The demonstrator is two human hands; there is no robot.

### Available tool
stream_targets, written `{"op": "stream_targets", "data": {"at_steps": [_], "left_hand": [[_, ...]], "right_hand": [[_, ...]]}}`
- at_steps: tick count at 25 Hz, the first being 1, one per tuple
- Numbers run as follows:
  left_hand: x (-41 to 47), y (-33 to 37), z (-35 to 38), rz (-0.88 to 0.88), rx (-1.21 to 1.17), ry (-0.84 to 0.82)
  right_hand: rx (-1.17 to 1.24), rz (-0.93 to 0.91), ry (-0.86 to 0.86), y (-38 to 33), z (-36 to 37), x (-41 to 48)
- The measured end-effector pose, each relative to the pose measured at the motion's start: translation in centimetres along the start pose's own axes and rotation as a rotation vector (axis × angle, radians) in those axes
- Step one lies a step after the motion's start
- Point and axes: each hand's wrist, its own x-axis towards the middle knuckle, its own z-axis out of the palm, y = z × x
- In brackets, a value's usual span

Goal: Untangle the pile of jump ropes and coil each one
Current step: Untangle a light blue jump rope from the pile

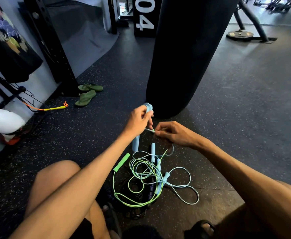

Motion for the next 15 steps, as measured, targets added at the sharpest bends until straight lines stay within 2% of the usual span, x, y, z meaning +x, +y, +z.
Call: {"op": "stream_targets", "data": {"at_steps": [3, 7, 12, 15], "left_hand": [[-0.4, 0.1, 0.3, -0.089, 0.115, -0.274], [-1.2, 1.1, 0.4, -0.324, -0.224, -0.553], [-1.0, 2.6, -0.4, -0.413, -0.597, -0.669], [-0.4, 2.5, -1.2, -0.465, -0.9, -0.606]], "right_hand": [[-0.058, -0.07, 0.121, -0.7, -1.1, -0.2], [0.012, -0.025, 0.361, -0.6, -2.4, -0.1], [0.212, 0.034, 0.509, 0.1, -2.7, 0.4], [0.253, 0.116, 0.511, 1.1, -2.7, 0.4]]}}
